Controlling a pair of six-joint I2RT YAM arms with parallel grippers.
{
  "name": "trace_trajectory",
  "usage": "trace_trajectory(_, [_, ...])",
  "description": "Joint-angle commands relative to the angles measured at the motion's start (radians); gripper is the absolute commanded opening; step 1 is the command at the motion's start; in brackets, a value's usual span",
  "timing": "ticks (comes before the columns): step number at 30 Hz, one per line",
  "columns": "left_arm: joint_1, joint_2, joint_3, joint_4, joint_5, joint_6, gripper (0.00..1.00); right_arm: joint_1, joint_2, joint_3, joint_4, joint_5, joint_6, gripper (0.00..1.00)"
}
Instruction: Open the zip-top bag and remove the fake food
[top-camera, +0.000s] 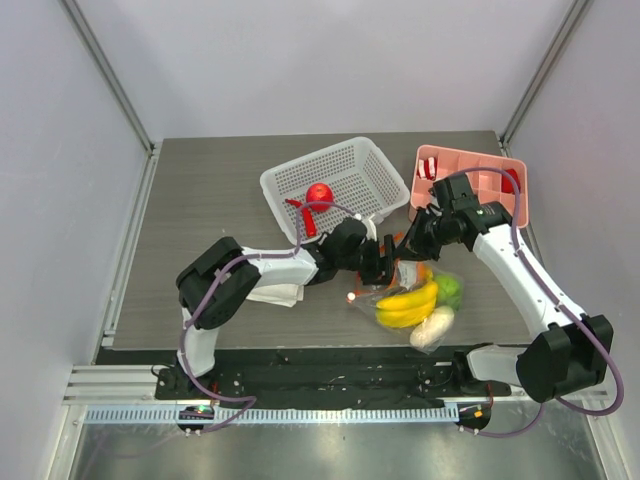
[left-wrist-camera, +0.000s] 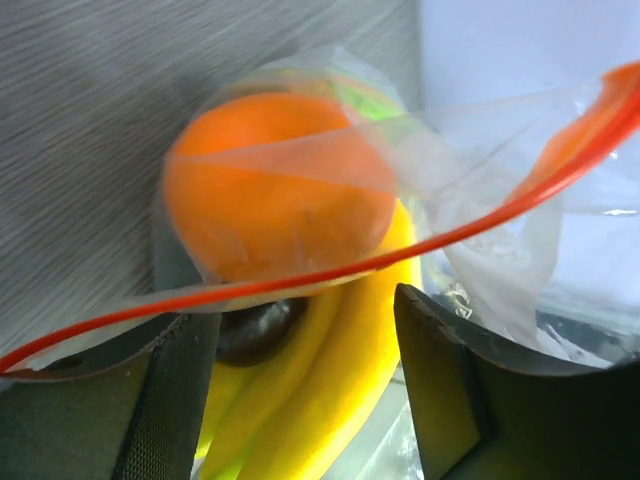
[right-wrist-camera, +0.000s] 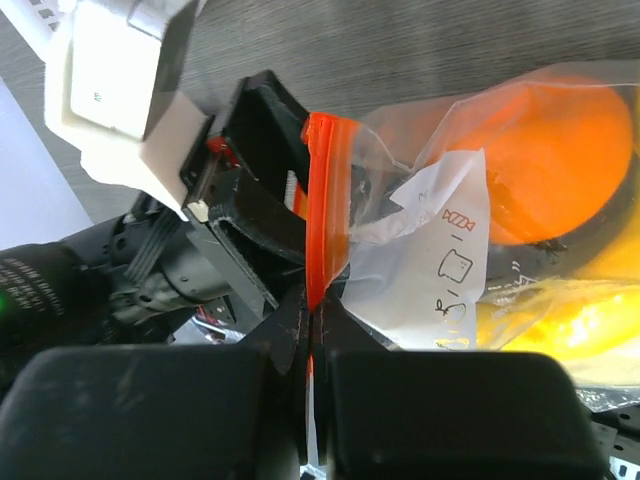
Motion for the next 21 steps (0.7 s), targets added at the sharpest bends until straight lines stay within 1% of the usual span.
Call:
trace_trajectory(1, [-0.010, 0.006, -0.025, 0.375, 0.056, -0.114, 0.73, 0.018, -0.023, 0.041, 0.048, -0.069, 0.044, 0.01])
trace_trajectory(3, [-0.010, 0.014, -0.013, 0.328, 0.029, -0.098, 0.80, 0.026, -0.027, 0.047, 0.044, -0.062, 0.048, 0.01])
trace_trajectory(4, [-0.012, 0.019, -0.007, 0.332, 0.016, -0.099, 0.87, 0.028, -0.027, 0.040, 0.045, -0.062, 0.048, 0.01])
trace_trajectory(5, [-0.012, 0.031, 0.005, 0.328, -0.001, -0.096, 0.88, 0.026, -0.023, 0.035, 0.044, -0.065, 0.051, 0.01])
trace_trajectory(6, [-0.012, 0.043, 0.022, 0.288, -0.005, -0.088, 0.88, 0.028, -0.021, 0.030, 0.047, -0.071, 0.056, 0.01])
trace_trajectory(8, [-0.015, 0.081, 0.076, 0.262, -0.007, -0.082, 0.85, 0.029, -0.017, 0.018, 0.062, -0.077, 0.064, 0.01])
trace_trajectory(10, [-0.019, 0.089, 0.082, 0.231, -0.059, -0.075, 0.82, 0.034, -0.013, 0.018, 0.070, -0.072, 0.073, 0.01])
trace_trajectory(12, [-0.019, 0.088, 0.079, 0.207, -0.118, -0.071, 0.81, 0.037, -0.006, 0.024, 0.068, -0.069, 0.076, 0.01])
trace_trajectory(13, [-0.019, 0.085, 0.079, 0.178, -0.142, -0.061, 0.82, 0.037, -0.003, 0.029, 0.067, -0.066, 0.074, 0.01])
trace_trajectory(16, [-0.019, 0.082, 0.090, 0.167, -0.175, -0.041, 0.85, 0.041, -0.015, 0.020, 0.062, -0.057, 0.077, 0.01])
trace_trajectory(17, [-0.021, 0.077, 0.090, 0.163, -0.182, -0.036, 0.82, 0.041, -0.018, 0.015, 0.056, -0.051, 0.076, 0.01])
trace_trajectory(18, [-0.021, 0.072, 0.090, 0.156, -0.192, -0.029, 0.69, 0.041, -0.021, 0.012, 0.051, -0.040, 0.076, 0.01])
trace_trajectory(19, [-0.021, 0.068, 0.090, 0.135, -0.206, -0.019, 0.61, 0.041, -0.029, 0.013, 0.045, -0.011, 0.065, 0.01])
trace_trajectory(20, [-0.021, 0.057, 0.088, 0.107, -0.206, -0.003, 0.57, 0.040, -0.030, 0.020, 0.022, 0.010, 0.056, 0.01])
trace_trajectory(21, [-0.021, 0.048, 0.081, 0.090, -0.203, 0.014, 0.56, 0.041, -0.029, 0.030, 0.007, 0.030, 0.039, 0.01])
